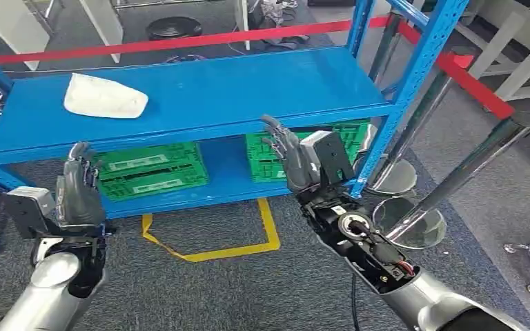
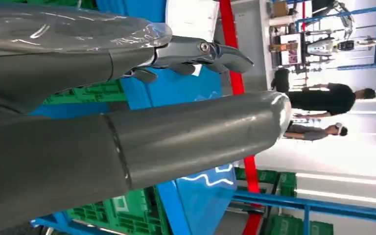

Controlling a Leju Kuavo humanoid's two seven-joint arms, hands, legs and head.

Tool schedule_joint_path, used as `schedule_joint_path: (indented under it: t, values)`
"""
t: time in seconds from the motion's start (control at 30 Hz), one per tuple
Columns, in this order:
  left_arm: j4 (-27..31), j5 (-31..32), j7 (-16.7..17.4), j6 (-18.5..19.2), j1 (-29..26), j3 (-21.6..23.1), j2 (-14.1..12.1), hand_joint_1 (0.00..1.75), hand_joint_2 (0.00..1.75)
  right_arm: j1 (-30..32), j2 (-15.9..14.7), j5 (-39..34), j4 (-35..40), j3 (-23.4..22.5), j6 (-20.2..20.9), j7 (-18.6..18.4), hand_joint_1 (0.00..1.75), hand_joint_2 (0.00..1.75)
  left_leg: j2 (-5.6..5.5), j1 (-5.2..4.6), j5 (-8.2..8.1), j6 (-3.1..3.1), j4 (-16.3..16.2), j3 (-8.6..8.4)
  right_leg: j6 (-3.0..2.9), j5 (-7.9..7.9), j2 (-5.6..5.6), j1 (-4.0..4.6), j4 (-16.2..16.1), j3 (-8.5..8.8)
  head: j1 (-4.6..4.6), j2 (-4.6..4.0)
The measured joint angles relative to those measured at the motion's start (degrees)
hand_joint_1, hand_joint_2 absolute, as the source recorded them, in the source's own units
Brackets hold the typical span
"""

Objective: Take the parts from the cabinet and place them on the table.

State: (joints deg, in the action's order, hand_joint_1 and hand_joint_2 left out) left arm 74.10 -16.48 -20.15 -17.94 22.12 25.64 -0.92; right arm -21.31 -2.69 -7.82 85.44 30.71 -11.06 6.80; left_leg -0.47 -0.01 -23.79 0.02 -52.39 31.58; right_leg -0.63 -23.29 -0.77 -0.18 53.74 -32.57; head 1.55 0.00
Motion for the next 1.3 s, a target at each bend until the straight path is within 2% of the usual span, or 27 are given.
schedule_joint_path:
  t: [0.1,0.27,0.4,0.43,0.47,0.5,0.53,0.6,0.63,0.67,0.7,0.73,0.77,0.8,0.83,0.87,0.93,0.97,1.0,1.03,1.1,1.13,1.17,1.2,1.23,1.27,1.3]
  values:
    - [0.0,0.0,0.0,0.0,0.0,0.0,0.0,0.0,0.0,0.0,0.0,0.0,0.0,0.0,0.0,0.0,0.0,0.0,0.0,0.0,0.0,0.0,0.0,0.0,0.0,0.0,0.0,0.0,0.0,0.0,0.02,0.0]
    - [0.0,0.1,0.0,-0.1,0.0,0.0,0.0,0.0,0.0,0.0,0.0,0.0,0.0,0.0,0.1,0.1,0.0,0.0,0.01,-0.07,-0.33,0.46,-0.6,0.23,0.2,-0.04,0.01,-0.08,0.0,0.02,-0.13,0.0]
    - [0.0,0.2,0.0,-0.1,0.0,0.0,0.0,0.0,0.0,-0.1,0.0,-0.1,0.0,0.0,0.2,0.3,0.0,0.0,0.0,-0.19,-0.6,0.92,-0.7,0.4,0.78,-0.06,0.02,-0.21,-0.2,0.08,-0.13,0.0]
    - [0.0,0.3,0.0,-0.1,0.0,0.0,0.0,0.0,0.0,-0.1,0.0,-0.1,0.0,0.0,0.2,0.4,0.0,0.0,0.02,0.13,-0.41,1.18,0.0,-0.01,1.07,-0.2,0.01,0.01,-0.3,0.25,-0.2,0.0]
    - [0.0,0.3,0.0,-0.1,0.0,0.0,0.0,0.0,0.0,-0.1,0.0,-0.1,0.0,0.0,0.2,0.5,0.0,0.0,0.23,0.63,-0.15,1.23,0.7,-0.74,1.22,-0.58,0.24,-0.18,0.5,-0.39,-0.04,0.0]
    - [0.0,0.3,0.0,-0.1,0.1,0.0,0.0,0.0,0.0,-0.2,0.0,-0.1,0.0,0.0,0.2,0.6,0.0,0.0,0.23,0.72,-0.26,1.48,0.8,-1.1,1.33,-2.21,0.26,-0.08,3.3,-1.44,0.15,0.0]
    - [0.0,0.3,0.0,0.0,0.1,0.0,0.0,0.0,0.0,-0.2,0.0,0.0,0.0,0.0,0.2,0.7,0.0,0.0,0.26,0.71,-0.35,1.55,0.8,-1.27,1.49,-4.14,0.26,-0.17,7.7,-3.48,0.54,0.0]
    - [0.0,0.3,0.0,0.0,-0.1,0.0,0.0,0.0,0.0,0.1,0.0,0.0,0.0,0.0,0.1,0.7,0.0,0.0,0.27,0.75,-0.74,1.55,0.7,-1.55,1.96,-7.6,0.28,-0.54,17.7,-8.74,0.85,0.0]
    - [0.0,0.3,0.0,0.0,-0.3,0.0,0.0,0.0,0.0,0.3,0.0,0.0,0.0,0.0,0.1,0.7,0.0,0.0,0.23,0.85,-1.02,1.37,0.7,-1.83,2.15,-7.5,0.3,-0.76,19.7,-10.16,1.05,0.0]
    - [0.0,0.3,0.0,0.0,-0.4,0.0,0.0,0.0,0.0,0.5,0.0,0.0,0.0,0.0,0.1,0.7,0.0,0.0,0.15,1.01,-1.48,1.15,0.7,-2.31,2.4,-5.77,0.33,-1.0,18.3,-9.86,1.2,0.0]
    - [0.0,0.3,0.0,0.0,-0.5,0.0,0.0,0.0,0.0,0.5,0.0,0.0,0.0,0.0,0.0,0.7,0.0,0.0,0.09,1.24,-1.94,0.8,0.6,-2.87,2.66,-3.05,0.43,-1.24,14.6,-8.31,1.31,0.0]
    - [0.0,0.3,0.1,0.0,-0.5,0.0,0.0,0.0,0.0,0.4,0.0,0.0,0.0,0.0,0.0,0.7,0.0,0.0,0.03,1.52,-2.52,0.44,0.5,-3.49,3.01,0.21,0.5,-1.54,9.2,-5.8,1.46,0.0]
    - [0.0,0.3,0.1,0.0,-0.5,0.0,0.0,0.0,0.0,0.4,0.0,0.0,0.0,0.0,0.0,0.7,0.0,0.0,0.0,1.7,-3.34,-0.1,0.0,-4.08,3.58,2.76,0.66,-1.97,3.1,-3.39,1.68,0.0]
    - [0.0,0.4,0.1,0.0,-0.4,0.0,0.0,0.0,0.0,0.4,0.0,0.1,-0.2,0.0,0.0,0.7,0.0,0.0,-0.14,1.36,-3.71,-0.64,0.0,-3.78,4.02,1.04,0.35,-1.51,3.0,-2.29,1.92,-0.02]
    - [0.0,0.4,0.2,0.0,-0.3,0.0,0.0,0.0,0.0,0.3,0.0,0.3,-0.2,0.0,0.0,0.7,0.0,0.0,-0.12,1.17,-3.79,-0.88,-0.9,-3.35,3.04,0.29,0.23,-1.66,1.7,-1.72,2.08,0.0]
    - [0.0,0.5,0.1,0.0,-0.3,0.0,0.0,0.0,0.0,0.7,0.0,0.3,-0.2,0.0,0.0,0.6,0.0,0.0,-0.17,1.21,-3.8,-1.06,-0.7,-3.19,2.33,0.08,0.2,-1.46,2.4,-2.1,1.66,0.0]
    - [0.0,0.5,0.1,0.0,-0.5,0.1,0.0,0.0,0.0,0.6,0.0,0.7,-0.2,-0.1,-0.3,0.7,0.0,0.0,-0.06,1.42,-4.34,-1.71,-0.6,-3.62,1.19,-0.72,-0.05,-1.3,2.6,-2.02,1.33,0.0]
    - [0.0,0.6,0.1,0.0,-0.4,0.1,0.0,0.0,0.0,0.6,0.0,0.7,-0.1,-0.1,-0.3,0.6,0.0,0.0,0.1,1.52,-4.8,-1.95,-1.2,-3.57,0.72,-1.03,-0.12,-1.43,2.5,-1.37,1.14,0.0]
    - [0.0,0.6,0.1,0.0,-0.2,0.1,0.0,0.0,0.0,0.5,0.0,0.9,-0.1,-0.1,-0.3,0.7,0.0,0.0,0.24,1.53,-5.42,-2.06,-4.1,-2.25,0.28,-1.4,-0.11,-1.42,2.5,-0.84,0.59,0.0]
    - [0.0,0.7,0.1,0.0,-0.1,0.1,0.0,0.0,0.0,0.4,0.0,0.9,0.0,-0.1,-0.4,0.6,0.0,0.0,0.26,1.46,-6.8,-2.18,-9.0,0.72,0.02,-1.77,-0.06,-1.37,2.5,-0.45,0.33,0.0]
    - [0.0,0.7,0.1,0.0,-0.4,0.1,0.0,0.0,0.0,0.6,0.0,1.0,0.0,0.0,-0.4,0.5,0.0,0.0,0.27,1.38,-9.34,-2.28,-19.2,7.97,-0.33,-2.58,-0.02,-1.07,2.5,0.21,-0.33,0.0]
    - [0.0,0.7,0.1,0.0,-0.6,0.1,0.0,0.0,0.0,0.7,0.0,1.0,-0.1,-0.1,-0.5,0.4,0.0,0.0,0.27,1.35,-9.07,-2.06,-21.8,10.74,-0.48,-3.01,-0.09,-0.87,2.5,0.7,-0.39,0.0]
    - [0.0,0.7,0.1,0.0,-0.7,0.1,0.0,0.0,0.0,0.7,0.0,1.2,0.0,-0.1,-0.5,0.3,0.0,0.0,0.26,1.13,-7.02,-1.59,-21.2,11.81,-0.56,-3.49,-0.23,-0.69,2.4,1.3,-0.35,0.0]
    - [0.0,0.7,0.1,0.0,-0.7,0.1,0.0,0.0,0.0,0.7,0.0,1.3,0.0,-0.1,-0.6,0.2,0.0,0.0,0.25,0.74,-3.6,-0.95,-17.7,11.27,-0.59,-4.02,-0.4,-0.5,2.4,2.05,-0.46,0.0]
    - [0.0,0.8,0.1,0.0,-0.7,0.1,0.0,0.0,0.0,0.7,0.0,1.4,0.0,-0.1,-0.6,0.2,0.0,0.0,0.23,0.26,0.32,-0.09,-12.4,9.71,-0.59,-4.52,-0.54,-0.32,2.3,2.82,-0.68,0.0]
    - [0.0,0.9,0.1,0.0,-0.6,0.1,0.0,0.0,0.0,0.7,0.0,1.6,0.0,-0.1,-0.6,0.2,0.0,0.0,0.21,-0.39,4.13,1.03,-6.5,7.79,-0.59,-5.02,-0.53,-0.18,2.2,3.56,-0.72,0.0]
    - [0.0,0.9,0.1,0.0,-0.6,0.1,-0.1,0.0,0.0,0.8,0.0,1.7,-0.1,-0.1,-0.6,0.2,0.0,0.0,0.61,-0.93,4.11,2.29,-3.7,6.41,-0.57,-5.37,-0.43,-0.47,1.8,4.09,-0.57,0.0]
